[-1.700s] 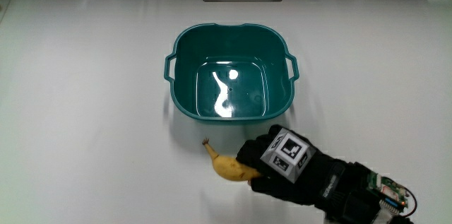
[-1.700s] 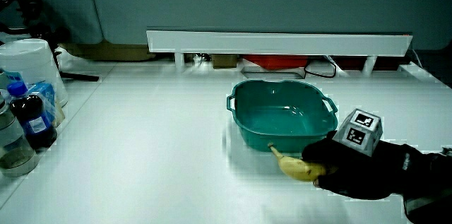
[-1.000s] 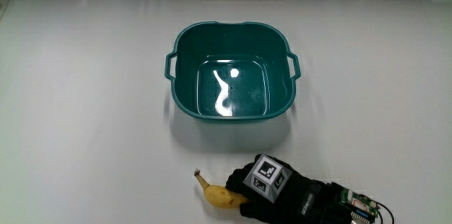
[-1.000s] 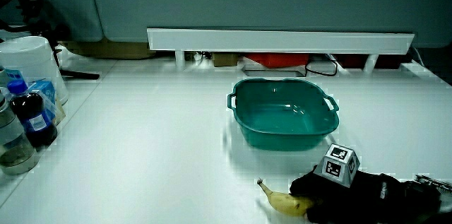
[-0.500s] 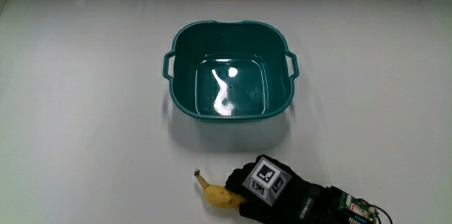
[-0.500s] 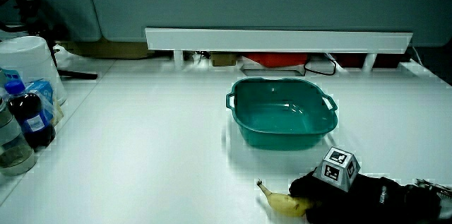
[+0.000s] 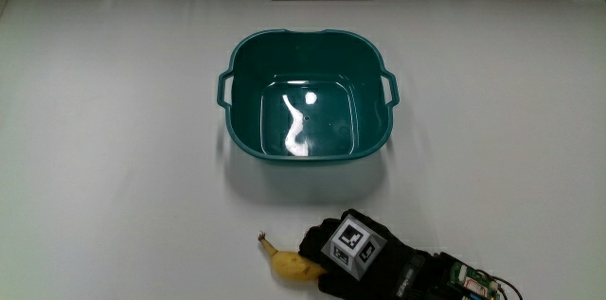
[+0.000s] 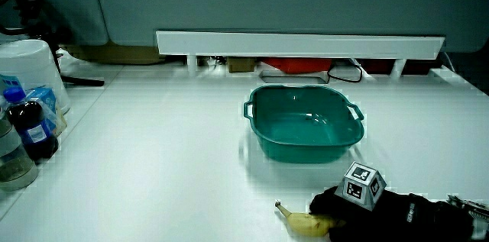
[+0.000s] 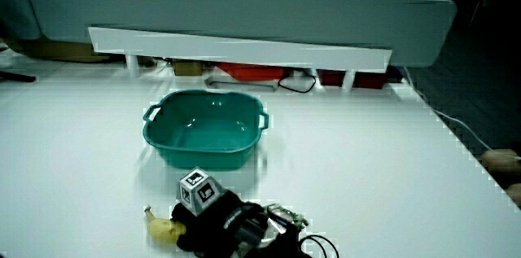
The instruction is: Place banana on desk
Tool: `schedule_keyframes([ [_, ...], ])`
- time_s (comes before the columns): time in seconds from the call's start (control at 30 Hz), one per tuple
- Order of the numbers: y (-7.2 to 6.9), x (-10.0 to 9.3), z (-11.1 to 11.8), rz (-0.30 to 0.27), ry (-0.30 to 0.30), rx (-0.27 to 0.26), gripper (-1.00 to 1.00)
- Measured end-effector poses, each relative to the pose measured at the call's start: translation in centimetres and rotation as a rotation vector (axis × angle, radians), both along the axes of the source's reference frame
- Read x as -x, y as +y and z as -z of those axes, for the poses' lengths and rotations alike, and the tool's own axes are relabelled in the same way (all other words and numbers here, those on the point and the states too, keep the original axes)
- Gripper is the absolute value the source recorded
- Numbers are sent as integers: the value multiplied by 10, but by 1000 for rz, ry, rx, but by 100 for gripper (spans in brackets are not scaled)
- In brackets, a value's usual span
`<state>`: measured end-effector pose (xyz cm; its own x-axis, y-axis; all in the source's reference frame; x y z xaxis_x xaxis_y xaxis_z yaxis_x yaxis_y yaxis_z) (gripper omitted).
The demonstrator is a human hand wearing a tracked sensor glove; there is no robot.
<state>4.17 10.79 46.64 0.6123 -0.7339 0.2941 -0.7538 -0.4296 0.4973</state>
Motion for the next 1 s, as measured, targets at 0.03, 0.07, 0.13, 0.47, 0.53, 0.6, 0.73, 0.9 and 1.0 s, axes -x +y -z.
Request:
schedule_keyframes([
  [0.03, -1, 0, 0, -5, 5, -2, -35],
  [0.07, -2, 0, -1, 8, 12, 24, -39],
  [0.13, -4, 1, -1, 17, 40, 50, -45],
  [0.47, 0, -6, -11, 9, 42, 53, -77],
  [0.53, -4, -10, -1, -27, 6, 29, -84],
  [0.6, -5, -14, 0, -42, 6, 15, -90],
  [0.73, -6, -25, 1, -75, 0, -8, -100],
  [0.9, -11, -48, 13, -158, -22, 18, -100],
  [1.0, -13, -62, 21, -207, -35, 33, -100],
])
